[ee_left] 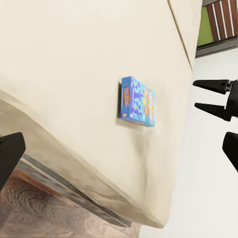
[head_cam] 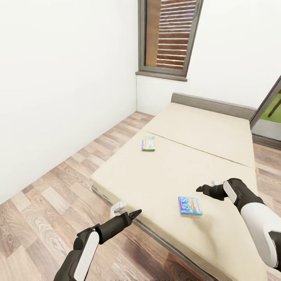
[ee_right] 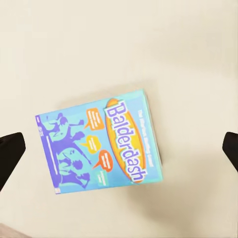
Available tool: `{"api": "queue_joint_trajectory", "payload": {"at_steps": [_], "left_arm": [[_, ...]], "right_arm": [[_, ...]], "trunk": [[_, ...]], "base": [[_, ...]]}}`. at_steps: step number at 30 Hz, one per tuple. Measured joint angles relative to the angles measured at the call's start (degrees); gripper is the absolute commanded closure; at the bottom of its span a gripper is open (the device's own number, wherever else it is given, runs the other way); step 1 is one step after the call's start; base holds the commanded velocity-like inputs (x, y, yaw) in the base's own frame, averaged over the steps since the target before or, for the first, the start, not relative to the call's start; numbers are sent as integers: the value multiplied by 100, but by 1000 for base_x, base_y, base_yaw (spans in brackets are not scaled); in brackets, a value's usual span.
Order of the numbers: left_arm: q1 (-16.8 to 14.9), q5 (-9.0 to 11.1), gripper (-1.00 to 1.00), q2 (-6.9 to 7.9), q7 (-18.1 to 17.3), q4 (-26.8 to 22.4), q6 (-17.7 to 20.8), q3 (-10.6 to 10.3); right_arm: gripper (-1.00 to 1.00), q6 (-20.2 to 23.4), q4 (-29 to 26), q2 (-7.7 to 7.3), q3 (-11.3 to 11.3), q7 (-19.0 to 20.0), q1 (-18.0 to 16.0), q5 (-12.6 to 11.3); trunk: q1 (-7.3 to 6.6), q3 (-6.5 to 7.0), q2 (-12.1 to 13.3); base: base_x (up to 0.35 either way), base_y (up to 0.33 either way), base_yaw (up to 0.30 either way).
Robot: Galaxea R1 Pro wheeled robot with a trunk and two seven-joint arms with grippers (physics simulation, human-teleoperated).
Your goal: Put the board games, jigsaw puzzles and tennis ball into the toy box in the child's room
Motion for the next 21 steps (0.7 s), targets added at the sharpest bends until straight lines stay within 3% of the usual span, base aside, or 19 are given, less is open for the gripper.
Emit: {"api": "queue_joint_trajectory", "payload": {"at_steps": [21], "left_arm": [[-4, 0, -100, 0, -2, 8, -6, 0]], "right_arm": [[-100, -1, 62, 0, 2, 4, -56, 2]], "trunk": [[0, -196, 0]], "base": [[4, 0, 0]]}}
